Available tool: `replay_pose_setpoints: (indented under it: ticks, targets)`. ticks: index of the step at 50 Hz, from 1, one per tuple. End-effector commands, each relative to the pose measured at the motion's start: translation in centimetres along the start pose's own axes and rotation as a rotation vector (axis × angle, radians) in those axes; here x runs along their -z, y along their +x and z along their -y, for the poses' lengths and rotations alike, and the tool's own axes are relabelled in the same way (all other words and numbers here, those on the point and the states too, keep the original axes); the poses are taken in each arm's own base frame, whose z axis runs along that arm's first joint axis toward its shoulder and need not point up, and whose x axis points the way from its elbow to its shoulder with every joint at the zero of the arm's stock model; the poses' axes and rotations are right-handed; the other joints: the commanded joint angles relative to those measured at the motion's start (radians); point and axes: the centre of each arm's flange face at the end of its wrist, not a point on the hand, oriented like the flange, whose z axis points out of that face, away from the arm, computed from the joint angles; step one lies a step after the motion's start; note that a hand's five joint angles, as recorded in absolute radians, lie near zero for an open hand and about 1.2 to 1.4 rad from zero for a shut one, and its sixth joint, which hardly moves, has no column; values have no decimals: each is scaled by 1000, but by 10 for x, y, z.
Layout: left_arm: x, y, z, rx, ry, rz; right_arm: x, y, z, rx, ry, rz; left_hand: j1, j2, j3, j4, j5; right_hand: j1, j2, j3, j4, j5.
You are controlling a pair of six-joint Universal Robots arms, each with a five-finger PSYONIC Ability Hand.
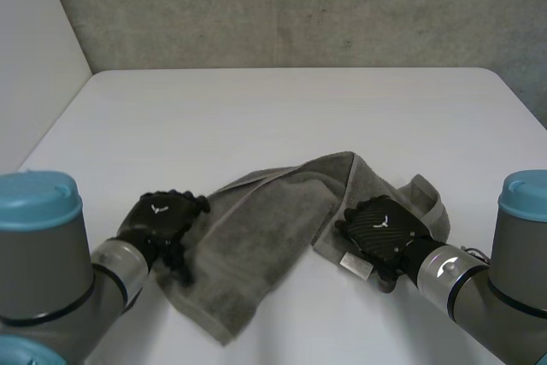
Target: Fold the towel.
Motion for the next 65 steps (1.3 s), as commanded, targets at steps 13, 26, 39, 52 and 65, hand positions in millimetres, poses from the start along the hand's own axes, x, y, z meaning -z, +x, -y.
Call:
replay_pose_setpoints:
  ticks: [13,26,39,52,65]
  targets:
    - [-46,22,8,144,-103,-28,0,0,0,1,-1,-6,-66,-61,-51,-67,-208,-67,-57,-52,-46,-14]
    - [-71,31,-2,103,-118,3,0,0,0,2,-2,-6,-58,-52,-43,-58,-199,-67,-57,-52,-46,-14]
    - [-70,31,-1,69,-108,39,0,-1,0,1,-2,-4,869,874,884,868,728,-67,-57,-52,-46,-14]
    - [-54,40,35,68,52,20,0,-1,-1,2,-4,-4,970,976,985,970,829,-67,-57,-52,-46,-14]
    - [-40,34,57,-16,111,30,-4,10,-1,-3,1,-76,1002,1007,1017,1002,861,-64,-54,-49,-43,-11]
